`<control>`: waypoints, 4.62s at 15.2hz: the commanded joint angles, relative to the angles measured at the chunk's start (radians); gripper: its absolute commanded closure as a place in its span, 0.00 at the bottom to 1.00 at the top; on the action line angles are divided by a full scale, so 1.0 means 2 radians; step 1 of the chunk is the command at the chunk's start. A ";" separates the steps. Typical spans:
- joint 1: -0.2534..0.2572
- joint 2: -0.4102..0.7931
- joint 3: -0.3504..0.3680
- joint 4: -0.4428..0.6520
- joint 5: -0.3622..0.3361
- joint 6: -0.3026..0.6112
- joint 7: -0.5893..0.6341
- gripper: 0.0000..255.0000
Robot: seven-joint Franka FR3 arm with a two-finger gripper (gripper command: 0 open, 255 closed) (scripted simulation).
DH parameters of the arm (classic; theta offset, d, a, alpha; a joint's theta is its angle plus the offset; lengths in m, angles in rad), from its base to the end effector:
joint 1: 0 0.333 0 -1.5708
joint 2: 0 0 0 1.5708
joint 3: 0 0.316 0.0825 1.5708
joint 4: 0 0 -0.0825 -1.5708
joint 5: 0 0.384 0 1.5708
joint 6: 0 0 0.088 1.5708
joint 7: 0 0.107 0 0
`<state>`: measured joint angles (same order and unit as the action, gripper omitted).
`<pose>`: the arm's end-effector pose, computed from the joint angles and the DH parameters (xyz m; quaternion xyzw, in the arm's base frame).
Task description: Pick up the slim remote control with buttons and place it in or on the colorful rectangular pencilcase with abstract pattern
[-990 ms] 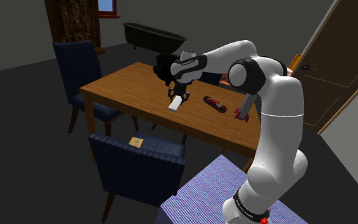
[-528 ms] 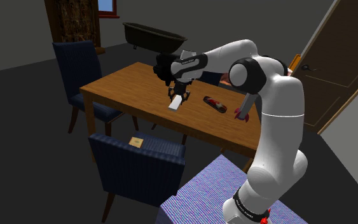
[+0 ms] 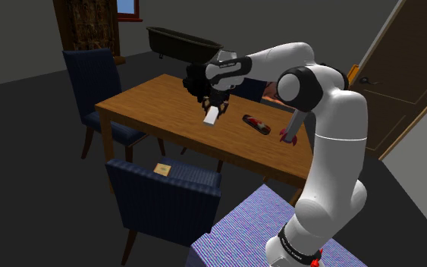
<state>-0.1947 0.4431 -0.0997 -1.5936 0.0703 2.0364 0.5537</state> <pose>0.6524 -0.1849 0.3785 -0.9068 0.4214 0.0002 0.0101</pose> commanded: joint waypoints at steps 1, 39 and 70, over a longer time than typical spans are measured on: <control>0.000 -0.004 0.000 0.008 -0.001 -0.011 0.001 1.00; -0.149 -0.054 -0.074 -0.008 0.018 -0.054 -0.225 1.00; -0.150 -0.052 -0.074 -0.012 0.019 -0.049 -0.226 0.00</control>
<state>-0.4941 0.3408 -0.2475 -1.6191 0.1088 1.9426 0.1020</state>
